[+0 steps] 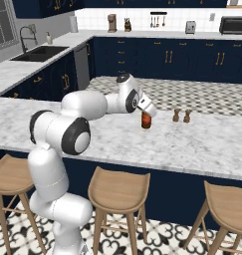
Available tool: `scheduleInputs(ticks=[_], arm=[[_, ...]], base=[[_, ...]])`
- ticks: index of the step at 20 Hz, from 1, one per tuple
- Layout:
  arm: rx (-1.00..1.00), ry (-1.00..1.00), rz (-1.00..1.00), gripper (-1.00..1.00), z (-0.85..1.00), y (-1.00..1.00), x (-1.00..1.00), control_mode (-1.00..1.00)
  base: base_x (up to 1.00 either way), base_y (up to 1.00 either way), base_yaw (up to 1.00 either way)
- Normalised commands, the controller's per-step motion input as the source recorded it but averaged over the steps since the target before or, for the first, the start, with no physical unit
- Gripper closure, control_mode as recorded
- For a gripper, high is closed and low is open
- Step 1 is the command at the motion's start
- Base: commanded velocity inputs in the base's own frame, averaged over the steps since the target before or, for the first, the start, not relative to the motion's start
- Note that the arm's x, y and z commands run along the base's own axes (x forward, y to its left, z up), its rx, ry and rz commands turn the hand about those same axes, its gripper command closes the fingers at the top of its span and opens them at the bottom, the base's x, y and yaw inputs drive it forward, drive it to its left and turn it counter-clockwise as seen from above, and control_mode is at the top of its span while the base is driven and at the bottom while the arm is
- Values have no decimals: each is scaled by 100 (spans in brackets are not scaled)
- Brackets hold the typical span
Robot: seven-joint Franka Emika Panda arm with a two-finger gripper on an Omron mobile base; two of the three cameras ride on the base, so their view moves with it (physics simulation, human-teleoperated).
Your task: Move the plastic bottles in the middle to the plastics group, and the glass bottles in the middle to the glass group.
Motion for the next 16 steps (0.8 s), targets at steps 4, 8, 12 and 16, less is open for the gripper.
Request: scheduleInputs(ticks=[4,8,12,16], arm=[[0,0,-19,100,-1,-60,-11,-100],[0,0,-14,100,-14,-71,-4,-100],[0,0,-5,100,-14,-57,-27,-100],[0,-2,-3,100,-6,-54,-29,-100]], base=[[0,0,0],[0,0,0],[0,0,0],[0,0,0]])
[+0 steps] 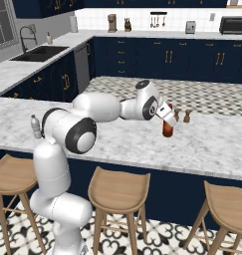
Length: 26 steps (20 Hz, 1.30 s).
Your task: Move the plastic bottles in the middle to the plastics group, and the glass bottles in the middle to the glass group.
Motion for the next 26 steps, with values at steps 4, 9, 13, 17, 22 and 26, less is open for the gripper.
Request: scheduleInputs(ticks=[4,9,13,17,22,26], arm=[[0,0,0,100,26,-48,-16,-100],[0,-3,-2,100,3,-48,-24,-100],[0,-8,-5,100,-2,-54,-19,-100],[0,-8,-5,100,-25,-47,-16,-100],[0,-6,-3,100,-15,-55,-11,-100],[0,-1,-2,100,0,-64,-12,-100]], base=[[0,0,0],[0,0,0],[0,0,0],[0,0,0],[0,0,0],[0,0,0]])
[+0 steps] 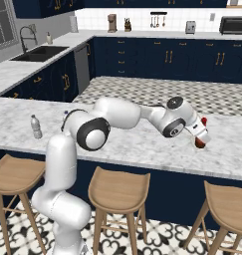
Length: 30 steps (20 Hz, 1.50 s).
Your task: Move the plastic bottles in the middle to the plastics group, and the glass bottles in the middle to the glass group.
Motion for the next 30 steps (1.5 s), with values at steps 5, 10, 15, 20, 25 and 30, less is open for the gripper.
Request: scheduleInputs(ticks=[5,10,15,20,25,30], arm=[[0,0,-2,100,0,-47,-3,-100],[-3,0,0,100,0,-31,0,-100],[0,0,0,100,-10,-3,0,-100],[-2,0,0,100,-13,0,0,-100],[-8,7,0,100,-1,-5,0,-100],[-3,2,0,100,0,-23,0,-100]], base=[[0,0,0],[0,0,0],[0,0,0],[0,0,0],[0,0,0],[0,0,0]])
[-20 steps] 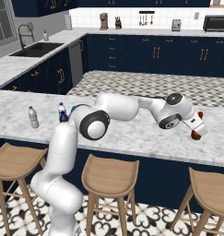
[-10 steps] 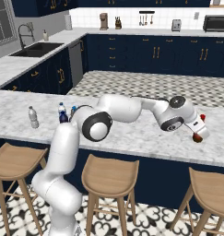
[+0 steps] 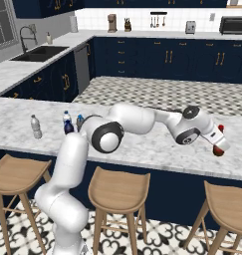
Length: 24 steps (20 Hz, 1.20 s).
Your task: Move the plastic bottles in the middle to the plastics group, and the glass bottles in the middle to the glass group.
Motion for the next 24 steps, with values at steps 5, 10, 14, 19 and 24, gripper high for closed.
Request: scheduleInputs(ticks=[5,10,14,19,24], arm=[[0,0,0,100,-3,-11,0,-100],[0,0,0,100,-29,-11,0,-100],[0,0,0,100,-31,0,0,-100],[0,0,0,100,-18,0,0,-100],[0,0,0,100,-11,0,0,-100]], base=[[0,0,0],[0,0,0],[0,0,0],[0,0,0],[0,0,0]])
